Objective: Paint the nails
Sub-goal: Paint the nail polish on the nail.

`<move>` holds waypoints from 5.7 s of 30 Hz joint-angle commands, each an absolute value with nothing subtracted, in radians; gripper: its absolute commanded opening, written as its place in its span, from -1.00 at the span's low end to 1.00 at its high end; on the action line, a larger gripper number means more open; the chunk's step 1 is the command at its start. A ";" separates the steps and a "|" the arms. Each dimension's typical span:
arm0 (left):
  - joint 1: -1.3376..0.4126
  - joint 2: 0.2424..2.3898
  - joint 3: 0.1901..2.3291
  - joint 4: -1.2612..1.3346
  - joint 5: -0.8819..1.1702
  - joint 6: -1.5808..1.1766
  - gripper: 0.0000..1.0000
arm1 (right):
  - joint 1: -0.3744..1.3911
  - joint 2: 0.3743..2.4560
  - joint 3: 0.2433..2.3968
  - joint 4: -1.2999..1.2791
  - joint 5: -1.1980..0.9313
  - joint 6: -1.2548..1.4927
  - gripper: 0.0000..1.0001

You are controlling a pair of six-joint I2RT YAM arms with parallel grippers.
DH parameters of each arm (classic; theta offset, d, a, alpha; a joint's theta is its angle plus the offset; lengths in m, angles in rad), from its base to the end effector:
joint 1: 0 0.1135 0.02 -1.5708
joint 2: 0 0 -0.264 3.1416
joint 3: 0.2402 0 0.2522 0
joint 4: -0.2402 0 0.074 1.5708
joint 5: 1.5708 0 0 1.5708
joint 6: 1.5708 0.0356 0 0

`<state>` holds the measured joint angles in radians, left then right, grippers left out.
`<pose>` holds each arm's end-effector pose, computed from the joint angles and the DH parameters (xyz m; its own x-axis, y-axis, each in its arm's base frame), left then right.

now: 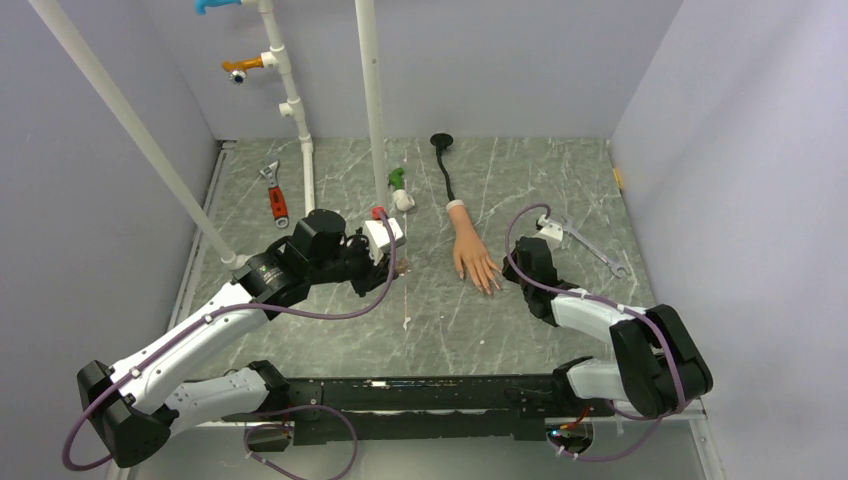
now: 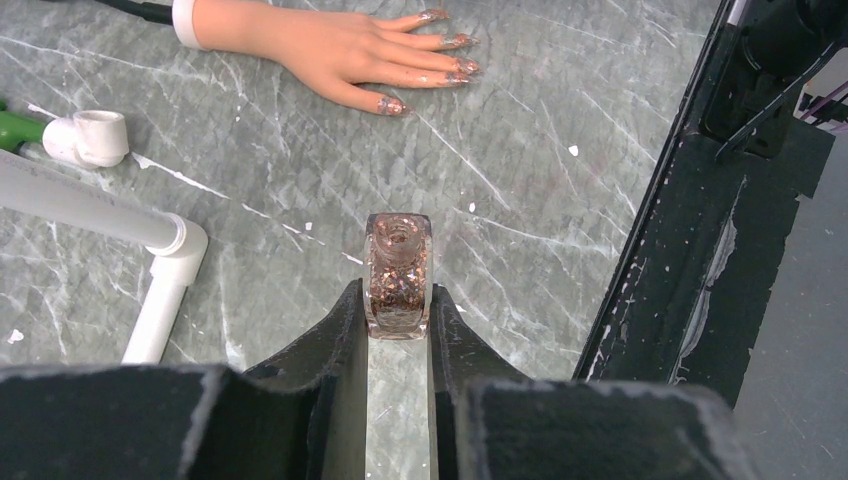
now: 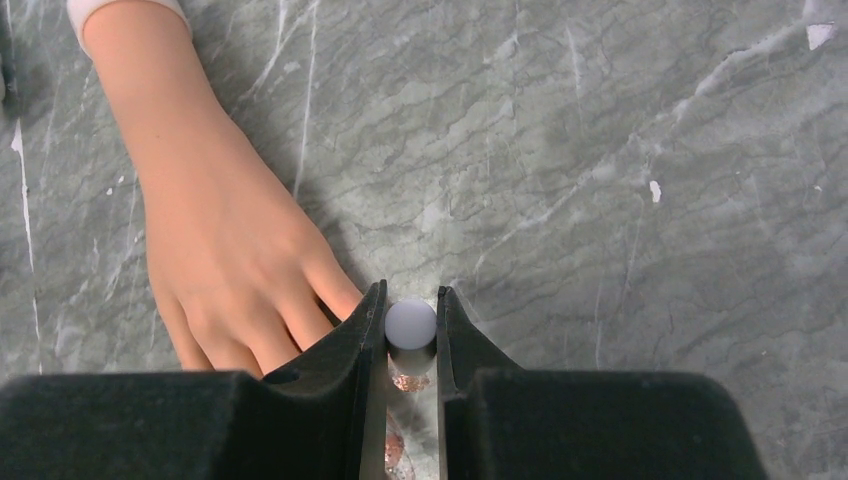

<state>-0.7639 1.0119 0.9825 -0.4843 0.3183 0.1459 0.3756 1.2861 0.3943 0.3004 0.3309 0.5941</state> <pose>0.1515 -0.1606 0.3371 -0.2270 0.4086 -0.8840 0.8963 0.4426 -0.0255 0.2236 0.0757 0.1539 -0.4835 0.3784 -0.7893 0.2108 0.9255 0.3146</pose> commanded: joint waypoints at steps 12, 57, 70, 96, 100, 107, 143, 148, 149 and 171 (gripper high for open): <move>-0.769 1.005 1.031 -0.466 0.311 0.159 -1.00 | 0.373 1.219 0.386 0.298 0.324 0.584 -1.00; -0.770 0.985 1.031 -0.465 0.310 0.157 -1.00 | 0.372 1.225 0.369 0.298 0.334 0.581 -1.00; -0.771 0.986 1.032 -0.467 0.312 0.157 -1.00 | 0.371 1.168 0.355 0.272 0.337 0.581 -1.00; -0.770 0.984 1.031 -0.466 0.309 0.159 -1.00 | 0.371 1.279 0.432 0.331 0.340 0.578 -1.00; -0.770 0.983 1.030 -0.466 0.308 0.159 -1.00 | 0.370 1.292 0.441 0.337 0.332 0.584 -1.00; -0.770 0.988 1.031 -0.466 0.312 0.157 -1.00 | 0.371 1.293 0.455 0.329 0.324 0.589 -1.00; -0.771 0.979 1.029 -0.466 0.300 0.159 -1.00 | 0.371 1.234 0.357 0.316 0.321 0.595 -1.00; -0.770 0.977 1.030 -0.466 0.299 0.159 -1.00 | 0.371 1.234 0.379 0.313 0.325 0.590 -1.00; -0.770 0.977 1.028 -0.466 0.299 0.159 -1.00 | 0.371 1.235 0.382 0.315 0.328 0.590 -1.00; -0.771 0.975 1.032 -0.468 0.302 0.161 -1.00 | 0.371 1.292 0.453 0.325 0.334 0.581 -1.00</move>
